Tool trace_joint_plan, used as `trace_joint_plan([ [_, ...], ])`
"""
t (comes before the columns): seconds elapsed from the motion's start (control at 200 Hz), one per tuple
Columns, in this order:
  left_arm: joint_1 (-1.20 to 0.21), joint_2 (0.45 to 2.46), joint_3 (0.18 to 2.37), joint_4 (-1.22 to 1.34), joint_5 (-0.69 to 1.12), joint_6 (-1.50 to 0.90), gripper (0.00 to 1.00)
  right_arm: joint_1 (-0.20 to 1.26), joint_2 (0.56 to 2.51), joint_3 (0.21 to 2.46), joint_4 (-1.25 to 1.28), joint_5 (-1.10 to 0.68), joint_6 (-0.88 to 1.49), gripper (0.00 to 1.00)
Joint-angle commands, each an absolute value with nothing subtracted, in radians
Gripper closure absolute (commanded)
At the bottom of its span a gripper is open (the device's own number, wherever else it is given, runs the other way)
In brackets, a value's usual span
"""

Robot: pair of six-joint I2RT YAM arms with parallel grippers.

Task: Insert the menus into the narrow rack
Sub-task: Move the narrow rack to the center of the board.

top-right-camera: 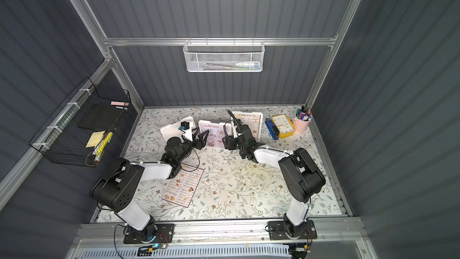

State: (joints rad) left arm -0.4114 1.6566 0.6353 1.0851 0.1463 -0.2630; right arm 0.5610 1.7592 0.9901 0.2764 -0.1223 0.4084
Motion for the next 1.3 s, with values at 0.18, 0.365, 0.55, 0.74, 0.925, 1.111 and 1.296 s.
trace_joint_plan([
  [0.18, -0.42, 1.608, 0.615, 1.07, 0.141, -0.26, 0.32, 0.557, 1.794, 1.055, 0.199, -0.094, 0.405, 0.35],
  [0.365, -0.42, 1.609, 0.617, 1.067, 0.137, -0.258, 0.32, 0.557, 1.845, 1.125, 0.165, -0.127, 0.405, 0.35],
  [0.55, -0.42, 1.616, 0.622, 1.071, 0.138, -0.258, 0.31, 0.555, 1.87, 1.171, 0.133, -0.122, 0.383, 0.34],
  [0.74, -0.42, 1.625, 0.624, 1.075, 0.14, -0.256, 0.31, 0.512, 1.814, 1.141, 0.128, -0.161, 0.371, 0.29],
  [0.925, -0.42, 1.634, 0.629, 1.081, 0.144, -0.256, 0.31, 0.489, 1.726, 1.083, 0.143, -0.198, 0.353, 0.26],
  [1.111, -0.42, 1.64, 0.623, 1.095, 0.15, -0.261, 0.31, 0.486, 1.686, 1.049, 0.147, -0.233, 0.364, 0.29],
  [1.296, -0.42, 1.666, 0.638, 1.101, 0.154, -0.259, 0.3, 0.501, 1.738, 1.037, 0.189, -0.305, 0.415, 0.35],
])
